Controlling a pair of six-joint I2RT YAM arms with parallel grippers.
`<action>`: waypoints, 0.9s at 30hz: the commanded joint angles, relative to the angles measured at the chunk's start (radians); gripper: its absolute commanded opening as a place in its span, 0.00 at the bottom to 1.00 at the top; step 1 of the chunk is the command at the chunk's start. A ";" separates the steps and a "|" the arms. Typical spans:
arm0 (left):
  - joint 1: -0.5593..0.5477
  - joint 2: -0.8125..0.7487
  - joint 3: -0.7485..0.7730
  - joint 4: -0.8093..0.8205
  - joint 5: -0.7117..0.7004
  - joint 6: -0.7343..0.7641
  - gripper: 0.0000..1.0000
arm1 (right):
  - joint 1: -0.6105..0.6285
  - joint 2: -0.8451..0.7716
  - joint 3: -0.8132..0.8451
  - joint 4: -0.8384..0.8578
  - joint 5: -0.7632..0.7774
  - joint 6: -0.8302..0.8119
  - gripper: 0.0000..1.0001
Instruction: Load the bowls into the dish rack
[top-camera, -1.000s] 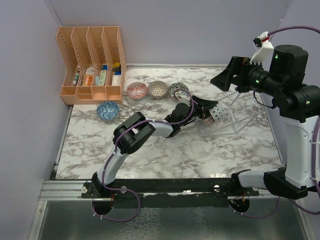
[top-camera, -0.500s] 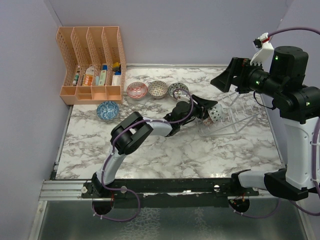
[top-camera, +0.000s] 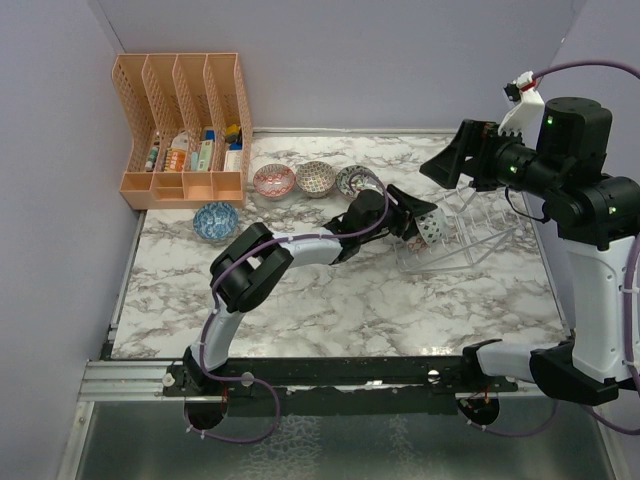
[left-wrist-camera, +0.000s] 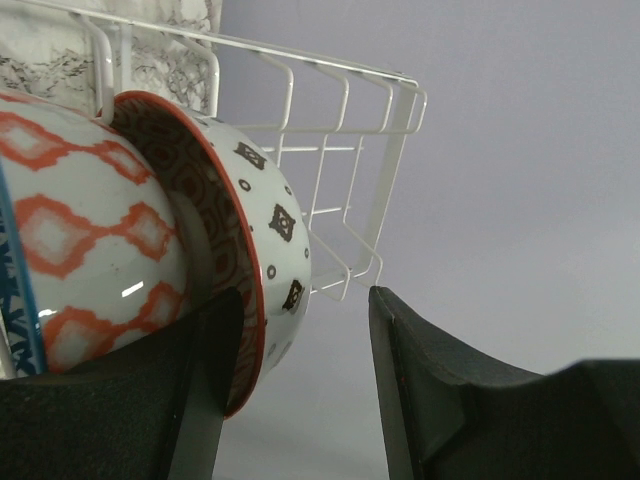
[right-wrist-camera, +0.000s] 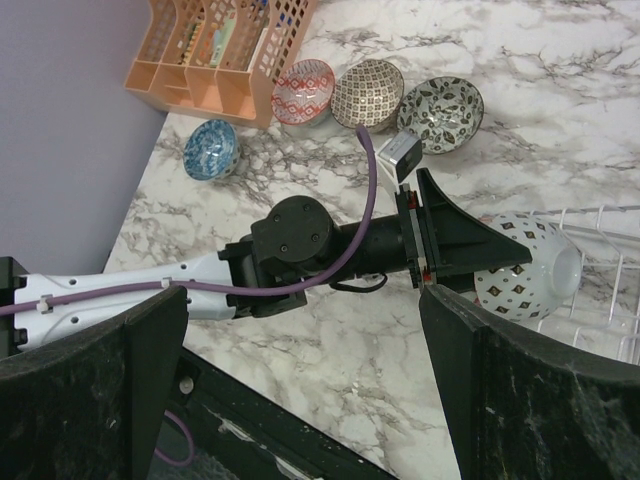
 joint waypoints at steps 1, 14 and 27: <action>0.005 -0.068 0.026 -0.106 0.050 0.027 0.56 | -0.004 -0.019 -0.015 0.049 -0.029 0.004 0.99; 0.029 -0.138 0.007 -0.220 0.069 0.098 0.62 | -0.004 -0.029 -0.030 0.055 -0.035 0.000 0.99; 0.050 -0.216 -0.070 -0.261 0.073 0.131 0.65 | -0.004 -0.043 -0.056 0.071 -0.046 0.008 0.99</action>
